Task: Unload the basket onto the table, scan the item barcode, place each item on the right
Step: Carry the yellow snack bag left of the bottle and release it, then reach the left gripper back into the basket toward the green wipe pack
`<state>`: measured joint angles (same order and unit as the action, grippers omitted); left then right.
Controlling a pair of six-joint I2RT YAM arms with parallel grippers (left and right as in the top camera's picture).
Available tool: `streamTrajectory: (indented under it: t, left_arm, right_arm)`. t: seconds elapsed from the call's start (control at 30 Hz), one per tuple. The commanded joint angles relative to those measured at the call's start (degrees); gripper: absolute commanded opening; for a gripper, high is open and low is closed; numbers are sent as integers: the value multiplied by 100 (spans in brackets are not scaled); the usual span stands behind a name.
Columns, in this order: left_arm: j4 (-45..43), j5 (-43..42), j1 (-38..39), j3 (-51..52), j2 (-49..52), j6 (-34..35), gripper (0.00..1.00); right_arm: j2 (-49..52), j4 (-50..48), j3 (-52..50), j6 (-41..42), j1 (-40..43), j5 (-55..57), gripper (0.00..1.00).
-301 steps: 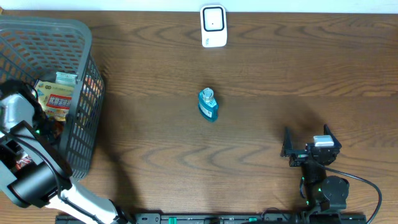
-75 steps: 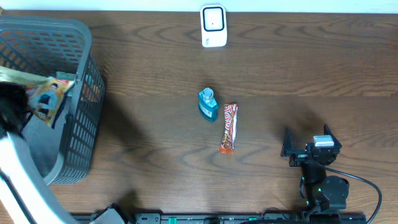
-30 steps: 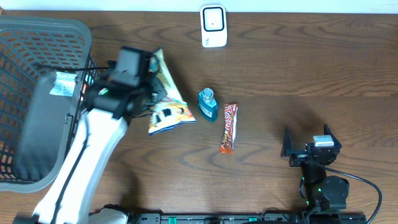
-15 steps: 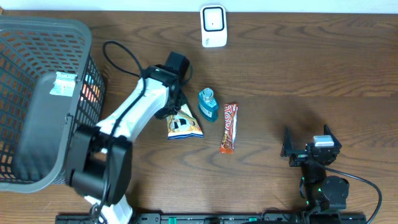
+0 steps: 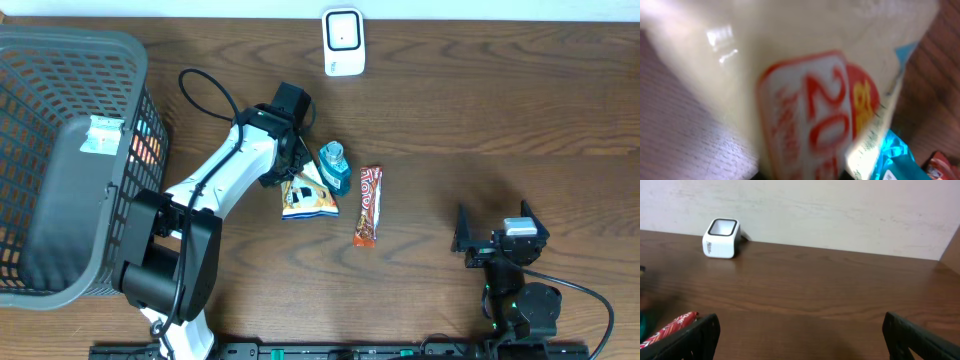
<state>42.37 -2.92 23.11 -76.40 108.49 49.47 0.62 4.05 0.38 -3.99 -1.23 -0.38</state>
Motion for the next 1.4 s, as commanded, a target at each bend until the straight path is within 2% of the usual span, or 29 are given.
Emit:
streamTrajectory:
  t: [0.0, 0.03, 0.1, 0.4, 0.5, 0.67, 0.87, 1.03, 1.17, 1.37]
  left_arm:
    - [116, -76, 11, 11, -48, 33, 63]
    - [155, -74, 11, 11, -50, 31, 79]
    - [170, -72, 4, 9, -63, -15, 85]
    - [302, -72, -186, -173, -564, -284, 88]
    - [328, -55, -234, -186, -1091, -603, 92]
    - [348, 306, -251, -186, -2031, -748, 100]
    - [354, 1106, -260, -319, -3163, -1410, 98]
    - [361, 1766, -483, -544, -3862, -1453, 98]
    - [367, 1827, -1008, -791, -4131, -1672, 98]
    - [363, 1821, -2269, -1097, -4199, -1641, 98]
  right_arm:
    - [-28, 24, -7, 11, 17, -13, 99]
    - [-28, 24, -7, 11, 17, -11, 99]
    - [-28, 24, -7, 11, 17, -13, 99]
    - [-28, 24, -7, 11, 17, -13, 99]
    - [-28, 24, -7, 13, 17, -13, 99]
    - [-28, 24, -7, 11, 17, -13, 99]
    - [-28, 24, -7, 11, 17, -11, 99]
    - [-28, 24, -7, 11, 17, -11, 99]
    - [-28, 24, -7, 11, 17, -13, 99]
    - [-28, 24, -7, 11, 17, -13, 99]
